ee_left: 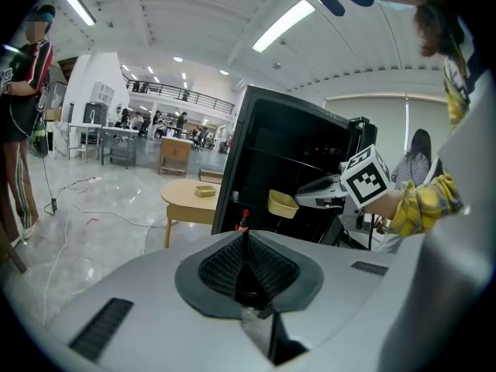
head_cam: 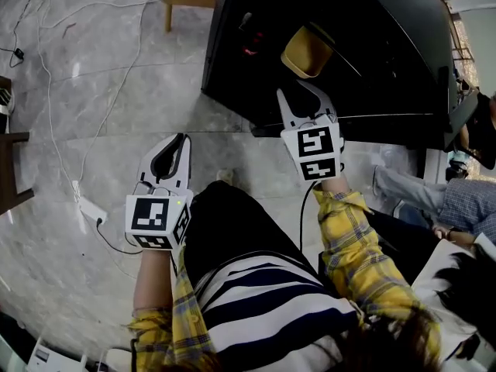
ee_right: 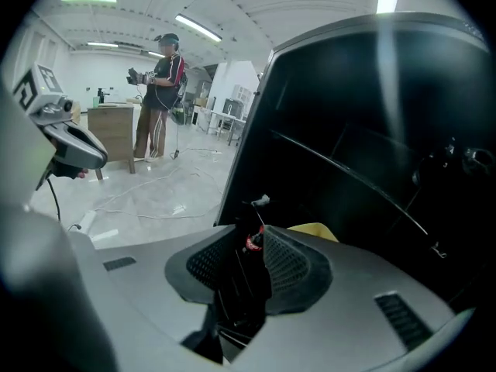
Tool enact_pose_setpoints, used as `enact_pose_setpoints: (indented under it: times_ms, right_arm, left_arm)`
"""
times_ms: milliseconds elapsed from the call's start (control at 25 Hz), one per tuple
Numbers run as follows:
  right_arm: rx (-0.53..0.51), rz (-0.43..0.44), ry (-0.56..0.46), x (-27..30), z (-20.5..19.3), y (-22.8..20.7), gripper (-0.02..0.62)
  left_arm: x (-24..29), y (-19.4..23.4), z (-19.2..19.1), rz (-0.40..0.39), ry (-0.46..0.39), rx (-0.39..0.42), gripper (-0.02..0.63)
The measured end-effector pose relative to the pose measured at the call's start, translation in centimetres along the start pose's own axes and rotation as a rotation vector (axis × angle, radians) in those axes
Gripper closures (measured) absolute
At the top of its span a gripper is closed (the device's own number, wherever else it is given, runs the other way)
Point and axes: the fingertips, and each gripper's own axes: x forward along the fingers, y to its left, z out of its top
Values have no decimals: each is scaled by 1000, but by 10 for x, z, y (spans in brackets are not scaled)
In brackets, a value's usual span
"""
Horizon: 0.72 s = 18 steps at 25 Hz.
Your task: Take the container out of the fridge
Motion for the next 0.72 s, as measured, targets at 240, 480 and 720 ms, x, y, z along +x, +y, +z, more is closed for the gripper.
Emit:
enact_pose_setpoints:
  times_ms: [240, 480, 720]
  right_arm:
    - [-29, -31, 49, 28, -12, -17, 494]
    - [-81, -62, 89, 49, -18, -29, 491]
    - [-107, -87, 131, 74, -34, -40, 489]
  left_arm:
    - [21, 9, -8, 24, 7, -32, 569]
    - [37, 12, -15, 42, 18, -55, 569]
    - [58, 8, -27, 49, 36, -76, 569]
